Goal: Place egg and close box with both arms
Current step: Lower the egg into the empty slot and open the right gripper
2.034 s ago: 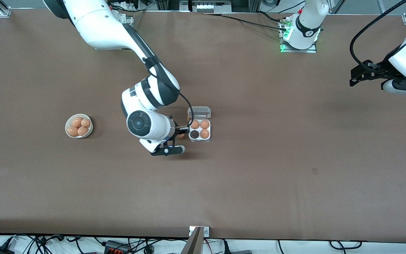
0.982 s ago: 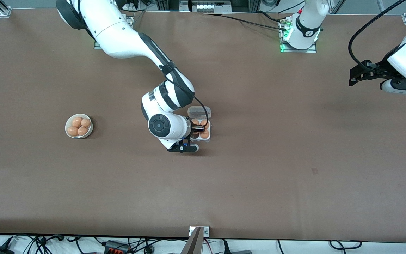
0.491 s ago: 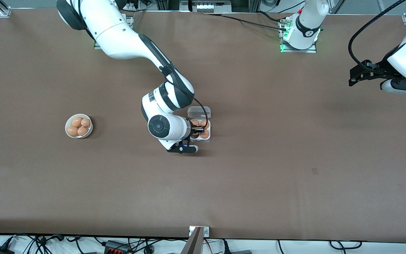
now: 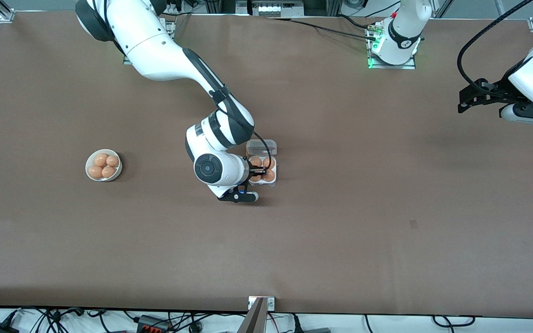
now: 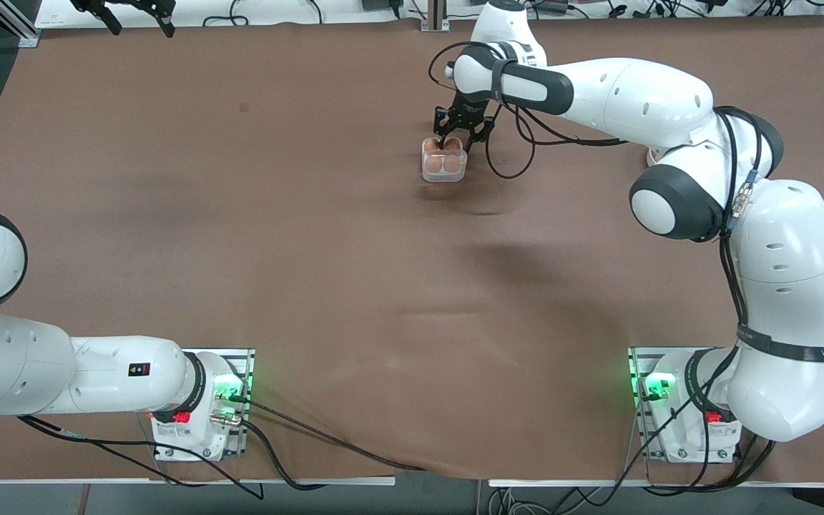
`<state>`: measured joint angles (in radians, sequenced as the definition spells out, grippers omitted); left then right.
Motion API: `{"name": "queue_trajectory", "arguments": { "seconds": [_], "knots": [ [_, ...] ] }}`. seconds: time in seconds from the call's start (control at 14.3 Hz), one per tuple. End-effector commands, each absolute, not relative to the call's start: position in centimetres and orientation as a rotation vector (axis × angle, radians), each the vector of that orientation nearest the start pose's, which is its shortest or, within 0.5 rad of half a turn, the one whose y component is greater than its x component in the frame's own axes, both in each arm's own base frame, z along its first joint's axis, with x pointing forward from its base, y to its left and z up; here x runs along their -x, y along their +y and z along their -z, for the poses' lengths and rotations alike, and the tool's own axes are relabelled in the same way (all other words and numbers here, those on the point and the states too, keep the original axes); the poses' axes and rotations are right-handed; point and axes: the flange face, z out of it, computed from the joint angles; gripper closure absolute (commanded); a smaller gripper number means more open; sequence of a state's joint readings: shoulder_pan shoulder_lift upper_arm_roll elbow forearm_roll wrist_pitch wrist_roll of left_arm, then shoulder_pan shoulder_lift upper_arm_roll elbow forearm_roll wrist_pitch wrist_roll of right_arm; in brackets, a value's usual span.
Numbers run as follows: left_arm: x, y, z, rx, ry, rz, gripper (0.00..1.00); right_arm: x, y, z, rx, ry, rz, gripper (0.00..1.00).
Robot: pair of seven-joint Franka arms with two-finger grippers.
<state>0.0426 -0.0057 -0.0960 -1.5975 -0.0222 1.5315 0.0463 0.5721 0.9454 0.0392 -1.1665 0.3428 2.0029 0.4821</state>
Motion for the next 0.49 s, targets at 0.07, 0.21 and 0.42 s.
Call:
{"name": "queue_trajectory", "arguments": {
  "seconds": [0.07, 0.21, 0.42],
  "knots": [
    [-54.9, -3.3, -61.9, 3.173, 0.182, -0.1, 0.0, -62.0, 44.0, -26.7, 2.9, 0.056, -0.312, 0.0],
    [-54.9, -3.3, -61.9, 3.173, 0.182, -0.1, 0.0, -62.6, 42.4, -30.3, 2.983, 0.003, -0.248, 0.0],
    [-54.9, -3.3, -61.9, 3.174, 0.182, -0.1, 0.0, -64.0, 39.4, -36.8, 3.04, -0.023, -0.097, 0.0]
  ]
}}
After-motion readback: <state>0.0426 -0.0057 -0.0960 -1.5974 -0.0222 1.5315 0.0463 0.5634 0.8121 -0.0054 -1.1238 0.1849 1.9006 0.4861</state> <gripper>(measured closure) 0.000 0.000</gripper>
